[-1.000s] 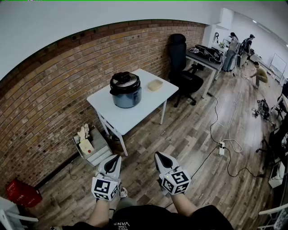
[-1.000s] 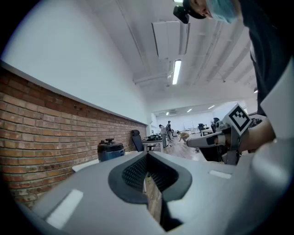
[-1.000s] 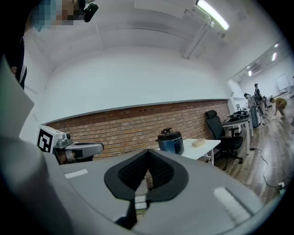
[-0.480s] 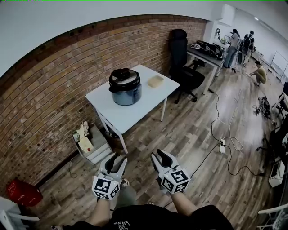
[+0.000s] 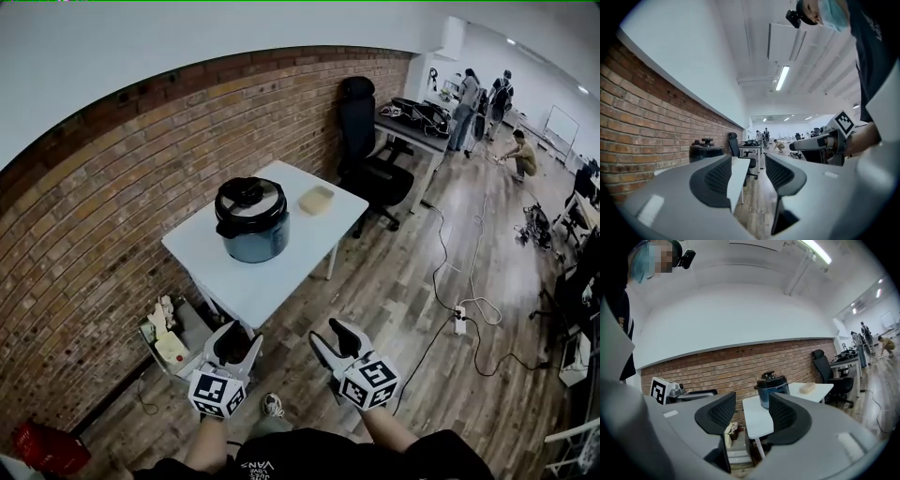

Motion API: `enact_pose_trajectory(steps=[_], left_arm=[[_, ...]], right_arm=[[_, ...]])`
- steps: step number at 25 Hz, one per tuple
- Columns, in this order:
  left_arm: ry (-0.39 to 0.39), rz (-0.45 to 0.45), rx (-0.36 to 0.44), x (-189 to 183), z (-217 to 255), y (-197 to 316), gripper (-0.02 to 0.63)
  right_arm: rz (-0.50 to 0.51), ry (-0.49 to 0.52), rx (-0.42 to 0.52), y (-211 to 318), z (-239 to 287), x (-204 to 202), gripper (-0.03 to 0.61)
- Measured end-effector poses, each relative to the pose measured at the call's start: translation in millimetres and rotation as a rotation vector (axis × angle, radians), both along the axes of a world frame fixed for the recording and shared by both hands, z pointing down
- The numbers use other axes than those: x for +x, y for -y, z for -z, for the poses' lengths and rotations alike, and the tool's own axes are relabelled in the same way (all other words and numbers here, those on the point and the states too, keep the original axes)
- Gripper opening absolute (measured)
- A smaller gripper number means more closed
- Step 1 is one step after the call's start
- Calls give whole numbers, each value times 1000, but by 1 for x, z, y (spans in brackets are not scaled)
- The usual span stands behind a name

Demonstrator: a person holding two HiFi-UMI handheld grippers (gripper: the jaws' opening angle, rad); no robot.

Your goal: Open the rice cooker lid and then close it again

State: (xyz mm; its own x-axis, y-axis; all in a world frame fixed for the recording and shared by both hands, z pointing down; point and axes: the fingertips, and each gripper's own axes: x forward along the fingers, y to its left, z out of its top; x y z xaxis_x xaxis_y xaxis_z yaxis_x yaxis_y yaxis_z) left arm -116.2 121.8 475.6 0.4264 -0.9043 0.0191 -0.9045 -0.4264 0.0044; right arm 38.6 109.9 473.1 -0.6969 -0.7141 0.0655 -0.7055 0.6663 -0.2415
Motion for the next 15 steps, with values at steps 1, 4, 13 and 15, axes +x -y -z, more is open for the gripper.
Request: enact_pose_trajectory(steps=[1,4,13,15], left_arm=[[7,0,20,-7,4,15,201],[9,-12,48,-29,14,54,199],[-9,-89,-4,-75,8,121,219],[-30,-95,-16,-80,7,131,243]], right_arm=[[-8,-4,4,13,2,-5,215],[-33,5,13,48,9,-23,215],[-69,0,-6,112,6,-76,252],[-72,-6,-17,121,4,-80,255]])
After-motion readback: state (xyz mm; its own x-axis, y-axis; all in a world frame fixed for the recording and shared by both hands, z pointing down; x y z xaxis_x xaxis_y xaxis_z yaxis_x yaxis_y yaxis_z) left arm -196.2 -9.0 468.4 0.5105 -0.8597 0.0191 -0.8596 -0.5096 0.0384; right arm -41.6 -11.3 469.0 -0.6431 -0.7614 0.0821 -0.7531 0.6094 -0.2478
